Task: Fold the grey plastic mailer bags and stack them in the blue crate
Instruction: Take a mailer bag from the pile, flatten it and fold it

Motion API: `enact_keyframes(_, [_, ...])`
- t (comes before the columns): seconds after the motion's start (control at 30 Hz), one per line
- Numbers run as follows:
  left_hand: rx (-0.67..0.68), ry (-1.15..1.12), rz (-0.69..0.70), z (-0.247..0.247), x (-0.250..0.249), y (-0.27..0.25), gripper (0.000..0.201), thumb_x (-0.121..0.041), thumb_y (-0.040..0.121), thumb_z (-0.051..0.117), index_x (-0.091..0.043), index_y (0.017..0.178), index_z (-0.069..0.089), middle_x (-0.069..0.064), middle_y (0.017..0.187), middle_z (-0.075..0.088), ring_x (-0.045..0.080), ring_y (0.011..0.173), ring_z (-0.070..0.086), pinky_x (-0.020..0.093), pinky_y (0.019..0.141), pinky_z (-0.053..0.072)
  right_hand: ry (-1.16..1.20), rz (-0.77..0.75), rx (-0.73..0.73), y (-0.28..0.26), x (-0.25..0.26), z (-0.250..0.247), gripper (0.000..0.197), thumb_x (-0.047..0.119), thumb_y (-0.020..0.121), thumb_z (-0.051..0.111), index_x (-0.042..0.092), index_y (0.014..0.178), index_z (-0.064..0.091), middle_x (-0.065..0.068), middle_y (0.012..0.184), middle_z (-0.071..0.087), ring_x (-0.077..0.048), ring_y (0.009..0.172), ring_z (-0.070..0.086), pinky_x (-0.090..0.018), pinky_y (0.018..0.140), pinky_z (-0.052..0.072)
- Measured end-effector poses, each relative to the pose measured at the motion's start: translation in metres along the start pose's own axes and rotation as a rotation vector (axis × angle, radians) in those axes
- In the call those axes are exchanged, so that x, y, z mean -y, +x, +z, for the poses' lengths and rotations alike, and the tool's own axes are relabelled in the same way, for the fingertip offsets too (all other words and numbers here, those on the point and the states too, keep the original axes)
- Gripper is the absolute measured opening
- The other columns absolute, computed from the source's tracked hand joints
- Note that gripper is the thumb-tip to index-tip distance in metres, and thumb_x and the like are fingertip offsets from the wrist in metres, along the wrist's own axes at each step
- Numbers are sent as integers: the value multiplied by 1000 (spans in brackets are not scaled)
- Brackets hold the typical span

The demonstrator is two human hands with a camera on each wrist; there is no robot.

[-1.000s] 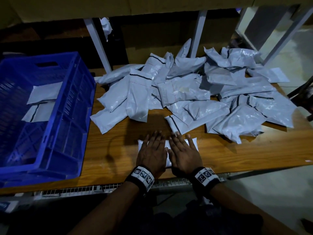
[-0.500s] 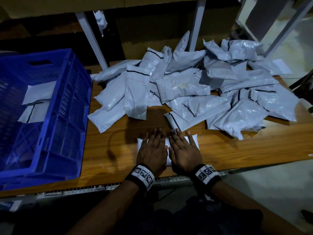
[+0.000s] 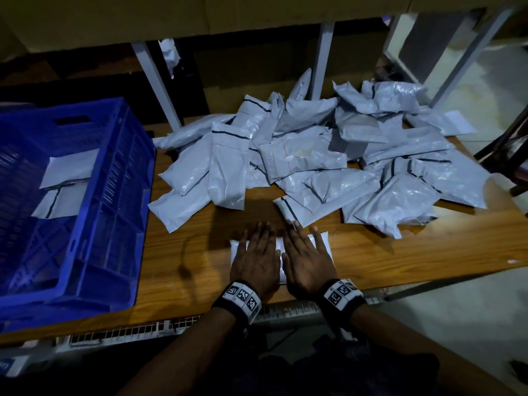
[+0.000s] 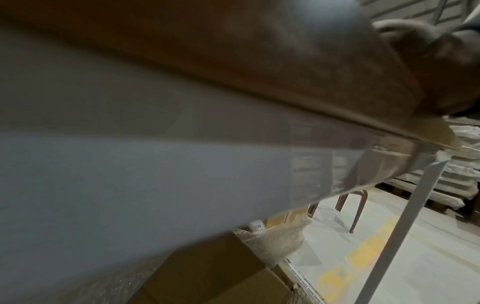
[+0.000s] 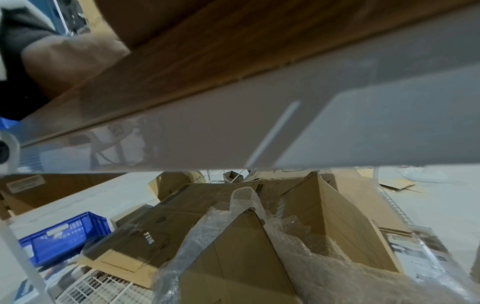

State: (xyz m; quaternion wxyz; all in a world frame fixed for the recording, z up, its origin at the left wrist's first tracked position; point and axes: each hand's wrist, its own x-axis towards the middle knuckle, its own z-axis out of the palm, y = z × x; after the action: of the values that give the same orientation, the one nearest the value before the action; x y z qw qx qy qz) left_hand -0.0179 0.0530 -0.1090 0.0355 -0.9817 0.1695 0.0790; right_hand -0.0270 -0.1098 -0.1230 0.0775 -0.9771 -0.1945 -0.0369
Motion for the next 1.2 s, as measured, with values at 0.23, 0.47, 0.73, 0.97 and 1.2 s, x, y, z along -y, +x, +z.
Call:
enact_keyframes(0.23, [-90,-193,-110,-18,19,-5,68,-62,99,20,-24,147,50,1,151,53,24,144,40,53,123,17,181,7,-41,-2,-18,-10,61,48,108,22,13,153,45,-8,165,32,-25,158,15,-61,122,17])
enact_keyframes(0.47, [12,-268,-88,-45,56,-8,71,-68,74,71,-40,136,56,-2,131,65,27,122,56,42,105,44,114,65,226,5,-34,-50,62,45,85,48,29,145,52,0,139,60,-32,136,45,-47,106,41])
enact_keyframes(0.73, [-506,-272,110,-62,55,-25,31,-23,72,82,-27,101,73,0,93,61,24,86,58,37,71,46,1,-57,-195,-2,-26,-87,43,36,69,81,25,109,69,-2,99,58,-24,90,53,-36,72,42])
enact_keyframes(0.97, [-488,-342,264,20,38,-78,37,-45,79,75,-22,109,73,6,114,64,27,104,60,47,93,50,103,-93,-123,-72,-21,-38,33,47,74,75,32,102,64,3,109,56,-24,102,58,-39,83,46])
enact_keyframes(1.2, [-447,-263,189,9,14,-63,46,-38,99,49,-12,135,64,10,143,59,26,136,51,52,112,41,105,-54,-183,-58,-6,-32,40,44,102,50,19,130,64,-8,144,58,-25,142,46,-51,114,40])
